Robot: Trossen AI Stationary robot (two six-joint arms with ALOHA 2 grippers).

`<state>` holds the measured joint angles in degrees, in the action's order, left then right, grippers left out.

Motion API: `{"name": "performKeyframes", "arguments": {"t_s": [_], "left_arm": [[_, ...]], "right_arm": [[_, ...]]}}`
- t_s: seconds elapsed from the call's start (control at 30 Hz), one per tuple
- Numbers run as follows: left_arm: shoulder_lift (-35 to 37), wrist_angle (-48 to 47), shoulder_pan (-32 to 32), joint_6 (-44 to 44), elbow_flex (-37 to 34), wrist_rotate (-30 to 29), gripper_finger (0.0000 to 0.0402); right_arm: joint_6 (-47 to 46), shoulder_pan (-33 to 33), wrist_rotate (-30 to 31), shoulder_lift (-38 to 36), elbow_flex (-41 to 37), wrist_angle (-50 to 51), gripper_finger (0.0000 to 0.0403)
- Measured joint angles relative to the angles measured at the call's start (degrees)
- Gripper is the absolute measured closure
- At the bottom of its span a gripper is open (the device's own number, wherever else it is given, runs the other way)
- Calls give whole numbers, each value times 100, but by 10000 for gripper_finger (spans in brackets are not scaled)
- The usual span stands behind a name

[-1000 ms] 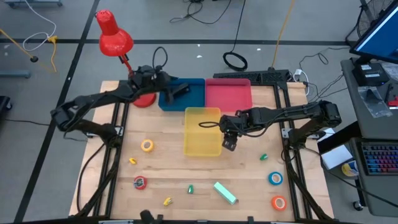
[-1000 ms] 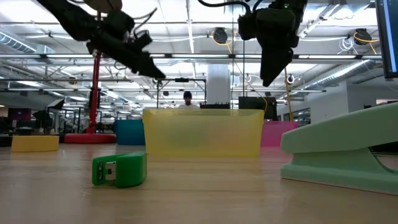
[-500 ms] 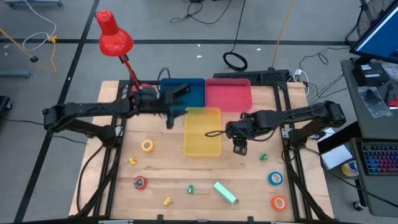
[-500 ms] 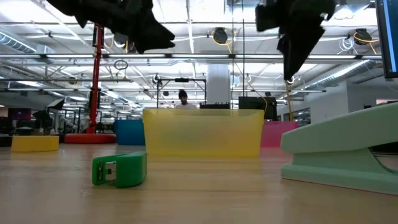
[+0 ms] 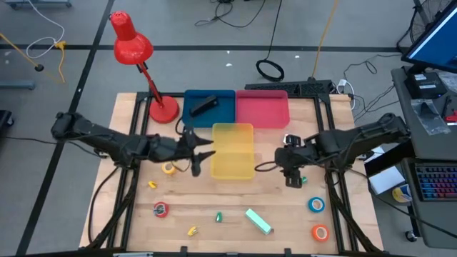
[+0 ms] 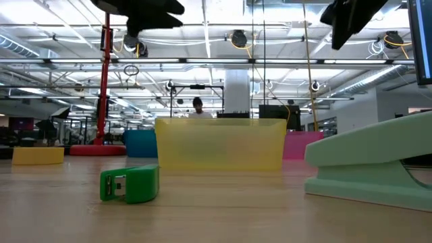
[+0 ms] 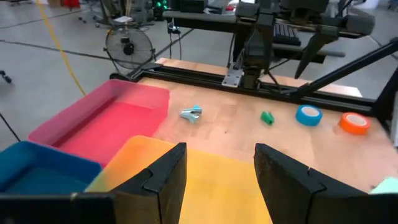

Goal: Pick and place Stapler, Stapler remover, tape
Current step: Put the light blue stapler into the blue bin

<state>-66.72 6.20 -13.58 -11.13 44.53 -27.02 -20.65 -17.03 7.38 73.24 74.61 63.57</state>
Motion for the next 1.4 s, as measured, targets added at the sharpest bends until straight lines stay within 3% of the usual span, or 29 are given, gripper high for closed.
{"name": "performKeyframes", "arguments": {"t_s": [0.37,0.77,0.9,1.1,1.4], "left_arm": [[-119,132,-1037,-887,0,-784,215],[-1459,1827,-1499,-1161,2,-754,215],[-1802,1904,-1569,-1516,98,-750,215],[-2072,1873,-1703,-1698,223,-750,215],[-2140,1625,-1847,-2104,273,-754,216]], "right_arm": [[-335,-675,4,-119,0,-8,192],[-801,-1191,47,-119,-2,-35,189],[-934,-1318,80,-117,-4,-41,190],[-1040,-1552,624,-117,-4,-156,190],[-1042,-1727,633,-115,-4,-604,191]]}}
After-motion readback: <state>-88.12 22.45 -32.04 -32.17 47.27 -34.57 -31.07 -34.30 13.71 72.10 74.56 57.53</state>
